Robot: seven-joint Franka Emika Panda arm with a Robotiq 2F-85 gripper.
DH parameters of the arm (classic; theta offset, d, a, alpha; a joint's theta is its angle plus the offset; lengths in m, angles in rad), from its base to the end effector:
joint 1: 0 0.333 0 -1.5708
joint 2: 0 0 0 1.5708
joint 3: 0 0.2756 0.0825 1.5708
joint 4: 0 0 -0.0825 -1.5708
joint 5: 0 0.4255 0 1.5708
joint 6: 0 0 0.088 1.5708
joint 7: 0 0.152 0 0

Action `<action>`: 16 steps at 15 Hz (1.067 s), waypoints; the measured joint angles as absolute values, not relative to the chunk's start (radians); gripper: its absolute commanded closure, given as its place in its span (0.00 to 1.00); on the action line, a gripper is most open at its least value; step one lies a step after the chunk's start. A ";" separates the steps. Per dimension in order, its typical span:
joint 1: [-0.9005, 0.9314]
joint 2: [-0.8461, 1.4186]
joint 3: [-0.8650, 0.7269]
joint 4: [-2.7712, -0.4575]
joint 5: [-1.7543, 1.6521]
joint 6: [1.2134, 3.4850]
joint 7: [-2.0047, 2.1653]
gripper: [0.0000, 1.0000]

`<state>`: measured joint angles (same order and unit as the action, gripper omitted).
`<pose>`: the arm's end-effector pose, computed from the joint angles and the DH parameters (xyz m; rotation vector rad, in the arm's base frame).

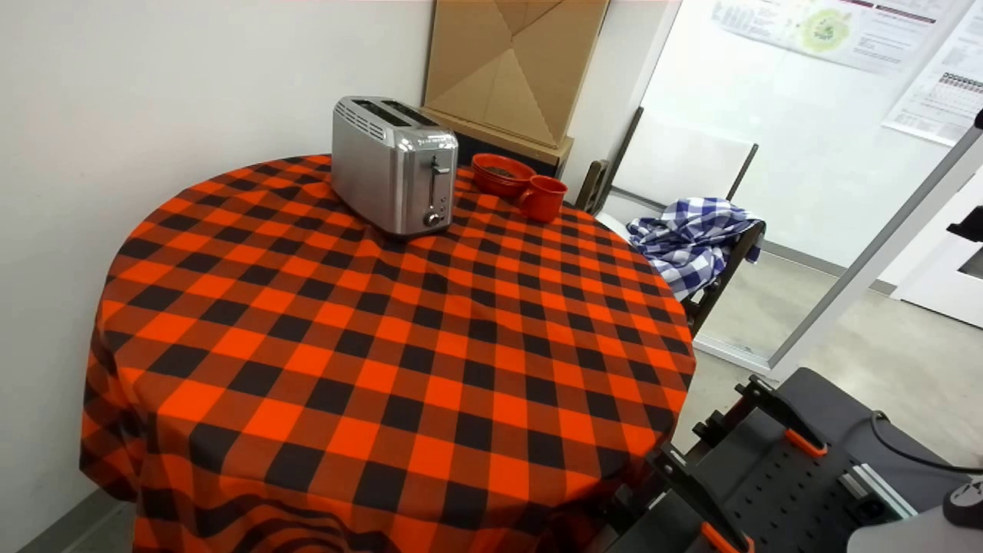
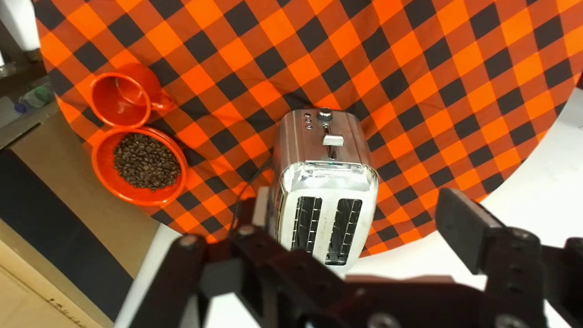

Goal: Push down the switch of the toaster

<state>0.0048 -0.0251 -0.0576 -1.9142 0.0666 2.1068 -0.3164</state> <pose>0.6237 -0.0274 0.4265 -3.0792 -0.3646 -0.3507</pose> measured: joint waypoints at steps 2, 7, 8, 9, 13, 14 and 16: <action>0.005 0.016 -0.039 -1.886 0.062 2.108 -0.300 0.56; 0.010 0.112 0.001 -1.836 0.035 2.161 -0.225 0.94; 0.013 0.132 0.006 -1.829 0.023 2.182 -0.203 0.97; 0.017 0.151 0.011 -1.824 0.006 2.208 -0.177 1.00; 0.044 0.232 0.015 -1.814 -0.111 2.331 -0.040 0.99; 0.051 0.252 0.015 -1.812 -0.143 2.353 -0.007 0.98; 0.065 0.293 0.013 -1.803 -0.193 2.375 0.049 0.99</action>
<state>0.0650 0.2929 0.0129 -1.8035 -0.1931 2.3750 0.0486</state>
